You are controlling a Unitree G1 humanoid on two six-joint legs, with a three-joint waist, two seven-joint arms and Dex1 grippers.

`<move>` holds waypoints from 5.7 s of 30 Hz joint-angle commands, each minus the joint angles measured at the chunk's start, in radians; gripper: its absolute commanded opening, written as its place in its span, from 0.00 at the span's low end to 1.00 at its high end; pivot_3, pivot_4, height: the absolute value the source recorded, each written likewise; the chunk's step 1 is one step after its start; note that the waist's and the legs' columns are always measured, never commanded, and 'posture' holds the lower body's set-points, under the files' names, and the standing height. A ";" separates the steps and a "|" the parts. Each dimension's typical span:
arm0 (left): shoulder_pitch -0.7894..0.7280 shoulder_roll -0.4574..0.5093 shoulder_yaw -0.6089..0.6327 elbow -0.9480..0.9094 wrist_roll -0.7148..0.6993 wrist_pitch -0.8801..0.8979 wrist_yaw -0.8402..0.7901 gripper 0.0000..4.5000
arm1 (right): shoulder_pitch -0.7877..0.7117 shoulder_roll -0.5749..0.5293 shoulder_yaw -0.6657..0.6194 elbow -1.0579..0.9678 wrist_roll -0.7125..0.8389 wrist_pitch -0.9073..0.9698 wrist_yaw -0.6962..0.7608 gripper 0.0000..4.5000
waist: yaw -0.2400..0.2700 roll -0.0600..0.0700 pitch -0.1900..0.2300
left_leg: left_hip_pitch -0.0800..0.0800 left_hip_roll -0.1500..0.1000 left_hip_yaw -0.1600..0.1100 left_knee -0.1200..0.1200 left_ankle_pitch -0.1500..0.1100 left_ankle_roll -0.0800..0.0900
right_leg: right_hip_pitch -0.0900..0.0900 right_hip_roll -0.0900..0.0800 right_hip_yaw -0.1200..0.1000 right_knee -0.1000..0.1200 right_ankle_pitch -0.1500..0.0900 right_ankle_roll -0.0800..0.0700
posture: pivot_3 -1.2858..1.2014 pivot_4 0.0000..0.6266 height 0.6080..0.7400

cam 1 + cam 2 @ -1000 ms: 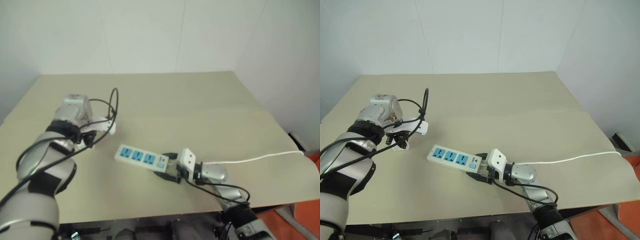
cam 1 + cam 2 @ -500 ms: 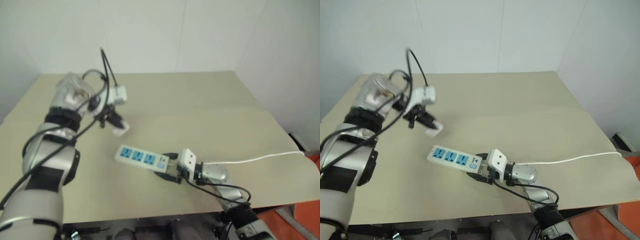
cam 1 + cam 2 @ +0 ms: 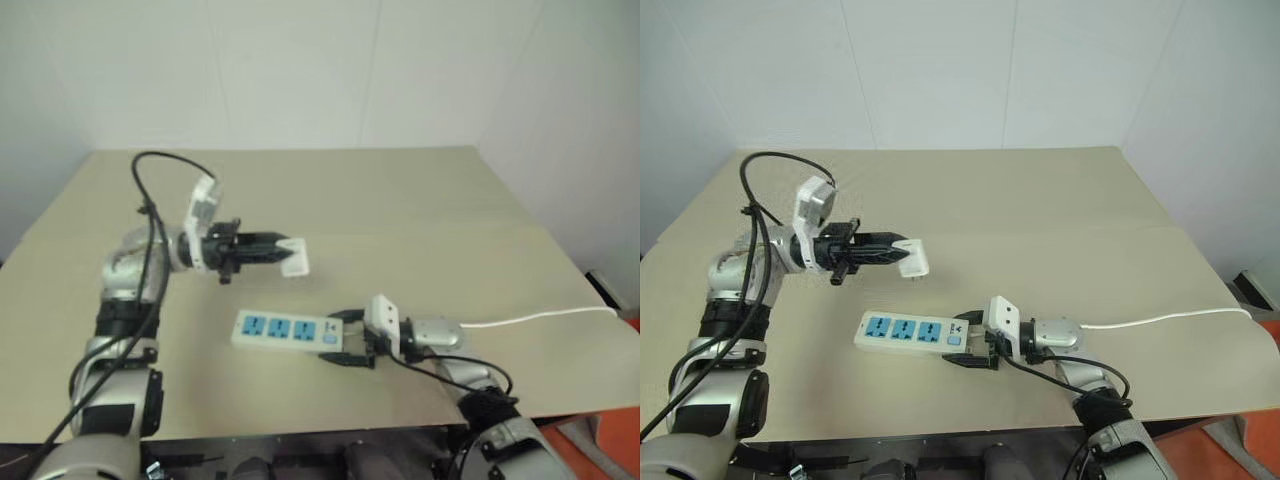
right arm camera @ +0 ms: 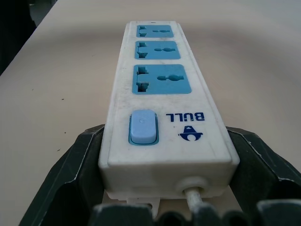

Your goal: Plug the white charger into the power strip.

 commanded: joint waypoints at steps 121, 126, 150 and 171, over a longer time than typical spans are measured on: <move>0.314 0.047 -0.287 0.018 0.159 -0.543 0.061 0.50 | 0.015 0.000 0.081 0.179 -0.118 -0.165 -0.062 0.76 | -0.008 -0.005 -0.023 | 0.033 -0.003 0.004 -0.018 0.000 0.000 | 0.021 0.002 0.014 -0.010 -0.006 -0.009 | 0.52 0.24 1.00; 0.314 0.042 -0.272 0.023 0.168 -0.579 0.051 0.85 | 0.018 -0.001 0.081 0.182 -0.118 -0.168 -0.062 0.76 | -0.008 -0.006 -0.023 | 0.029 -0.002 0.005 -0.019 0.000 0.000 | 0.018 0.003 0.015 -0.009 -0.006 -0.009 | 0.52 0.24 1.00; 0.452 0.282 0.030 -0.269 -0.013 -0.392 0.089 1.00 | 0.005 -0.064 -0.011 0.086 -0.042 -0.072 -0.019 0.99 | -0.006 -0.012 -0.017 | 0.014 -0.001 0.008 -0.019 0.000 0.000 | 0.001 0.003 0.019 -0.010 -0.005 -0.008 | 0.52 0.24 1.00; 0.753 0.369 0.157 -0.392 0.001 -0.427 0.217 1.00 | 0.470 -0.617 -0.467 -0.615 0.205 0.224 0.029 0.99 | 0.042 -0.008 0.002 | -0.010 -0.001 0.014 -0.019 0.000 0.000 | -0.021 -0.001 0.016 -0.015 -0.001 0.000 | 0.52 0.24 1.00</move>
